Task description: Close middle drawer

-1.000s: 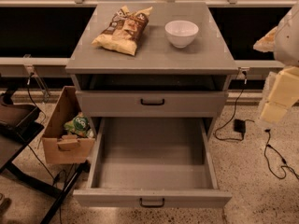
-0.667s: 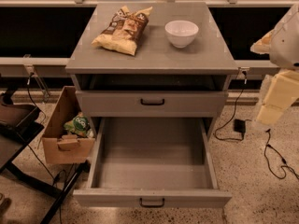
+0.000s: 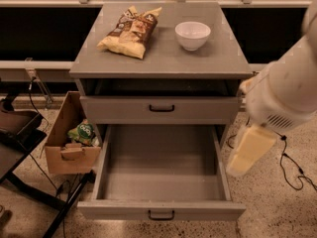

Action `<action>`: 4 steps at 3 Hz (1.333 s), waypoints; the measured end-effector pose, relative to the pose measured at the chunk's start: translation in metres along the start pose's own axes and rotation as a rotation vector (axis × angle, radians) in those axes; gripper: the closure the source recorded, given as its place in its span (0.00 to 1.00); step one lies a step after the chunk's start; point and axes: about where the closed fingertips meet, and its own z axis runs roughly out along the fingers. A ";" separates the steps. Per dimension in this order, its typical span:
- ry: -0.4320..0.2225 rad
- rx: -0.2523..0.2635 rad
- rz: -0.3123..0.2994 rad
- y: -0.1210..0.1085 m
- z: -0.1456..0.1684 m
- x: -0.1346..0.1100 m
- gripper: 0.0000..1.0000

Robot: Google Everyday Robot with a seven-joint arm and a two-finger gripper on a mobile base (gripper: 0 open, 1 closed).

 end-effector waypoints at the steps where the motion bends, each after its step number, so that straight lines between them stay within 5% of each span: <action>1: 0.043 0.012 0.027 0.039 0.079 -0.011 0.00; 4: 0.246 -0.091 0.026 0.130 0.230 0.007 0.00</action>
Offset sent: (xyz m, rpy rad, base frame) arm -0.0306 0.0607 -0.2244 -0.1496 0.1155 -0.0875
